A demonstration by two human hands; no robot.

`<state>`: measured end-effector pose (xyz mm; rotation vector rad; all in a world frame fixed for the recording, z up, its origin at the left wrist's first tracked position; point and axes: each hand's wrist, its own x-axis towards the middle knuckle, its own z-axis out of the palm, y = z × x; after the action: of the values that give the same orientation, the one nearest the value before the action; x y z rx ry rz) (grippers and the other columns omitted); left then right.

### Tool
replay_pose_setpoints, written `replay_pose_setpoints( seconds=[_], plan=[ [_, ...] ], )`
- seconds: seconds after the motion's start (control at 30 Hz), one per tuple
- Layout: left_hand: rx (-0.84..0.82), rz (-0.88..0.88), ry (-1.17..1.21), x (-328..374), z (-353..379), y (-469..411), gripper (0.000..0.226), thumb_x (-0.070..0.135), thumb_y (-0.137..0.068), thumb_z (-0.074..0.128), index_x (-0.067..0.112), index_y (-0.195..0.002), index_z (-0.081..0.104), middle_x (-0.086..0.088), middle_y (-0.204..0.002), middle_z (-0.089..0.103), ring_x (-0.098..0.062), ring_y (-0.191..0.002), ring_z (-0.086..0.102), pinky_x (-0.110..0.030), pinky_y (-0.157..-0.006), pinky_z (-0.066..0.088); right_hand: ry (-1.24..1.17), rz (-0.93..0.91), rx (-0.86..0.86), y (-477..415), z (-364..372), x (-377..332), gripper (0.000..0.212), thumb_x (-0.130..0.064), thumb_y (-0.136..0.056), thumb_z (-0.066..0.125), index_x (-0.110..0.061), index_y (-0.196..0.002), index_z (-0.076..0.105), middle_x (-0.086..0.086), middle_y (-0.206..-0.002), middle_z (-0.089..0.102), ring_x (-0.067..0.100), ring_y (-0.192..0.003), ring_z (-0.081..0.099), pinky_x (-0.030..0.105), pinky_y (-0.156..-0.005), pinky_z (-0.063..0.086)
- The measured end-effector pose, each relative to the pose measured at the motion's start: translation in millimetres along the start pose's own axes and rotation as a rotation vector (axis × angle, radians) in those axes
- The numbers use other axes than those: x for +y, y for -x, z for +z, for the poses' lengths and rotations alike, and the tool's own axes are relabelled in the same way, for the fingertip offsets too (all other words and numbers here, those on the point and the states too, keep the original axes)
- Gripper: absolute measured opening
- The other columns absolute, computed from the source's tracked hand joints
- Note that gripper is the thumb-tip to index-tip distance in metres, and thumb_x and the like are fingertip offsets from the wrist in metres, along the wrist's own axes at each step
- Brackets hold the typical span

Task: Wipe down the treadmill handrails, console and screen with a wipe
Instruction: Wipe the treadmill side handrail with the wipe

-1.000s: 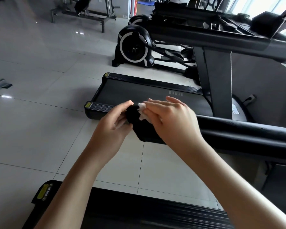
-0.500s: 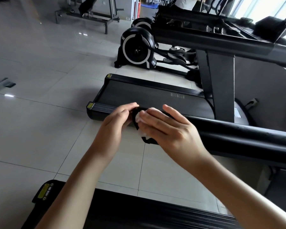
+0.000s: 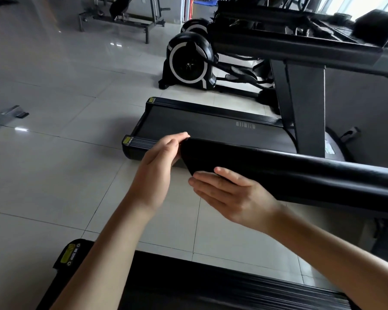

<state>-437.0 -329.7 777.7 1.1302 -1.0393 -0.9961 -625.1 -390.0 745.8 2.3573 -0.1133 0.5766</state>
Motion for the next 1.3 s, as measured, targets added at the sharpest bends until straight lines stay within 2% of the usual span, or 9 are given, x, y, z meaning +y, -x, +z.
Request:
replay_pose_setpoints(
  seconds=[0.13, 0.3, 0.43, 0.57, 0.73, 0.87, 1.07, 1.2, 1.3],
  plan=[
    [0.03, -0.007, -0.105, 4.6, 0.8, 0.7, 0.03, 0.039, -0.088, 0.041, 0.035, -0.108, 0.063, 0.013, -0.122, 0.064, 0.001, -0.121, 0.053, -0.027, -0.108, 0.038, 0.047, -0.086, -0.069, 20.4, -1.2, 5.5, 0.029, -0.004, -0.099, 0.049, -0.008, -0.117, 0.07, 0.005, -0.134, 0.058, 0.018, -0.129, 0.051, 0.036, -0.116, 0.025],
    [0.085, 0.039, -0.267, 8.0, 6.8, 2.5, 0.025, 0.019, -0.098, 0.052, 0.02, -0.121, 0.06, 0.022, -0.11, 0.059, 0.021, -0.094, 0.052, 0.001, -0.08, 0.036, 0.071, -0.087, -0.076, 29.5, -2.9, 5.7, 0.028, -0.004, -0.098, 0.049, -0.008, -0.114, 0.072, 0.005, -0.133, 0.06, 0.017, -0.127, 0.052, 0.036, -0.116, 0.025],
    [0.09, 0.089, -0.396, 2.4, 12.9, 3.0, 0.033, 0.019, -0.098, 0.052, 0.028, -0.129, 0.054, 0.023, -0.12, 0.051, 0.021, -0.11, 0.043, 0.004, -0.087, 0.028, 0.068, -0.055, -0.036, 21.5, -3.4, 3.0, 0.026, -0.006, -0.098, 0.051, -0.009, -0.115, 0.071, 0.006, -0.132, 0.06, 0.018, -0.127, 0.053, 0.036, -0.116, 0.025],
    [0.1, 0.095, -0.367, -1.7, 13.3, 3.3, 0.03, 0.028, -0.096, 0.052, 0.04, -0.124, 0.052, 0.024, -0.123, 0.051, 0.014, -0.118, 0.042, -0.001, -0.095, 0.03, 0.091, 0.117, 0.072, 20.9, -16.0, 6.2, 0.028, -0.014, -0.095, 0.063, -0.012, -0.123, 0.067, 0.002, -0.132, 0.06, 0.016, -0.126, 0.053, 0.034, -0.114, 0.028],
    [0.1, 0.118, -0.356, -1.9, 17.4, 5.2, 0.034, 0.016, -0.101, 0.047, 0.039, -0.125, 0.05, 0.022, -0.123, 0.049, 0.017, -0.114, 0.042, 0.002, -0.09, 0.027, 0.027, 0.43, 0.194, -3.3, -19.6, 2.3, 0.024, -0.014, -0.098, 0.058, -0.011, -0.119, 0.069, 0.005, -0.129, 0.062, 0.02, -0.122, 0.057, 0.038, -0.112, 0.027],
    [0.102, 0.123, -0.367, -2.9, 18.1, 6.0, 0.032, 0.016, -0.101, 0.046, 0.04, -0.123, 0.051, 0.022, -0.12, 0.049, 0.014, -0.114, 0.042, 0.003, -0.087, 0.027, -0.058, 0.645, 0.186, -11.9, -24.6, 3.6, 0.023, -0.008, -0.096, 0.057, -0.008, -0.114, 0.072, 0.008, -0.123, 0.066, 0.021, -0.113, 0.064, 0.045, -0.113, 0.026],
    [0.099, 0.114, -0.369, -3.2, 19.0, 7.2, 0.031, 0.021, -0.099, 0.046, 0.043, -0.121, 0.05, 0.022, -0.116, 0.048, 0.011, -0.113, 0.043, 0.003, -0.087, 0.026, -0.064, 0.836, 0.165, -12.0, -35.1, 15.3, 0.027, -0.022, -0.1, 0.049, -0.01, -0.101, 0.074, 0.003, -0.105, 0.073, 0.019, -0.096, 0.07, 0.049, -0.111, 0.028],
    [0.116, 0.151, -0.428, -2.4, 22.0, 7.1, 0.033, 0.029, -0.091, 0.04, 0.048, -0.117, 0.047, 0.02, -0.114, 0.046, 0.017, -0.107, 0.041, 0.003, -0.088, 0.024, -0.078, 0.759, 0.088, -3.0, -36.8, 8.6, 0.028, -0.027, -0.101, 0.051, -0.012, -0.114, 0.071, 0.005, -0.119, 0.068, 0.021, -0.109, 0.066, 0.05, -0.11, 0.031],
    [0.126, 0.141, -0.483, -1.6, 22.4, 5.8, 0.031, 0.016, -0.1, 0.044, 0.042, -0.116, 0.052, 0.022, -0.112, 0.044, 0.022, -0.104, 0.039, 0.004, -0.087, 0.022, -0.061, 0.718, 0.097, 4.8, -38.0, 15.4, 0.027, -0.028, -0.1, 0.054, -0.011, -0.113, 0.071, 0.004, -0.118, 0.069, 0.021, -0.107, 0.067, 0.05, -0.108, 0.033]
  ],
)
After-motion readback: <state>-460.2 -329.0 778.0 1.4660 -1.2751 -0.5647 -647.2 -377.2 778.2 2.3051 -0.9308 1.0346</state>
